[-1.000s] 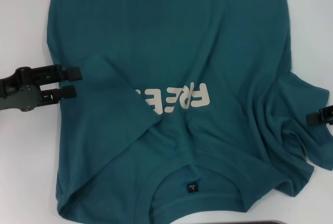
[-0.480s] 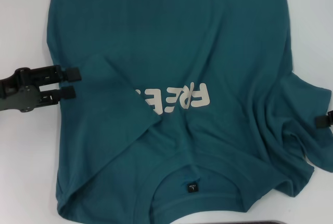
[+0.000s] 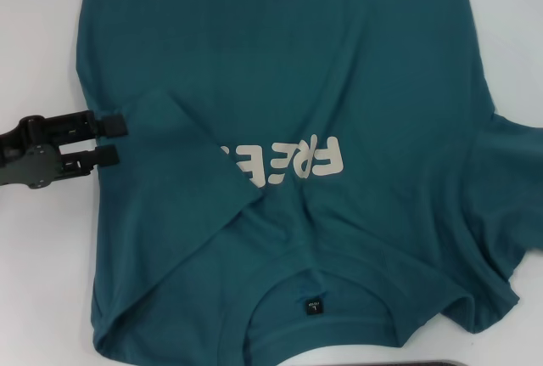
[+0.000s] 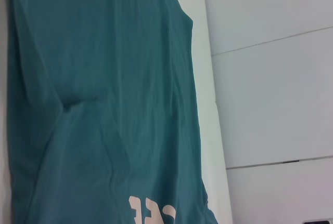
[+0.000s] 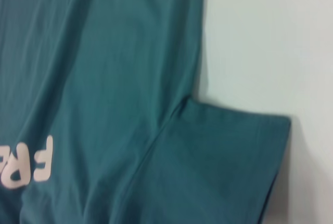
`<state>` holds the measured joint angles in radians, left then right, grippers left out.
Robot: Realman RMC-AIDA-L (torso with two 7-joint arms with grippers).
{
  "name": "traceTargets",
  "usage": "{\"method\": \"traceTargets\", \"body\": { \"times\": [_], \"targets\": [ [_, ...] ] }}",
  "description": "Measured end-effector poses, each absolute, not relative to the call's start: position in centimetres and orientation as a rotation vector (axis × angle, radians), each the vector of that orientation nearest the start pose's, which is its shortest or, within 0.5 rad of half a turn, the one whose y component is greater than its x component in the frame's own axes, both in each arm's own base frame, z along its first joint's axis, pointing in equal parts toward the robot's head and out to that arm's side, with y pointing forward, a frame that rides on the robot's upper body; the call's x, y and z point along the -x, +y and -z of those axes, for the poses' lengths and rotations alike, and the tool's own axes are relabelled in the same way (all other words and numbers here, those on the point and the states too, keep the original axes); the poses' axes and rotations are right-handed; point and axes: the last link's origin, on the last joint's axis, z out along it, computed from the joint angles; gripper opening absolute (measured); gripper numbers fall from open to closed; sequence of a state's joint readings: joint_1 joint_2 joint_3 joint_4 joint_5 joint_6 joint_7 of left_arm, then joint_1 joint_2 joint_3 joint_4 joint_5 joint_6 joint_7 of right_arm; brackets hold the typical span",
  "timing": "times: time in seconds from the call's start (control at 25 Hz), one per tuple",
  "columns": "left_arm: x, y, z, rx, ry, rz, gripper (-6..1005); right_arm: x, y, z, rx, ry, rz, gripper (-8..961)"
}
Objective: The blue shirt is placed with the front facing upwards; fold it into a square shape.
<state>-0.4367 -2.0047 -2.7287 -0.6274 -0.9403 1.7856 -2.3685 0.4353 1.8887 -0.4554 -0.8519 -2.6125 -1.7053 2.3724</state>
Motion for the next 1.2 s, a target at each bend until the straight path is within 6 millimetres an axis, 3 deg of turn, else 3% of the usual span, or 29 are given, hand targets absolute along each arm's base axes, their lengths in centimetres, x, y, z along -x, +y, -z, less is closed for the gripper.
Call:
{"method": "traceTargets", "body": {
  "times": [0.44,0.76,1.2],
  "targets": [
    [31.6,27.8,-4.2,-2.082,2.136,-0.852,720,-38.0,28.9,-13.1,1.925,1.925,-0.055,30],
    [31.7,27.9,-4.5,-2.074,2.144,-0.880,720,-36.8,29.8,-12.8,1.977,1.910,-0.065,36],
    [31.8,27.9,-4.7,-2.068,2.153,-0.902,720,-35.7,30.5,-14.3,1.970,1.878,-0.150,45]
  ]
}}
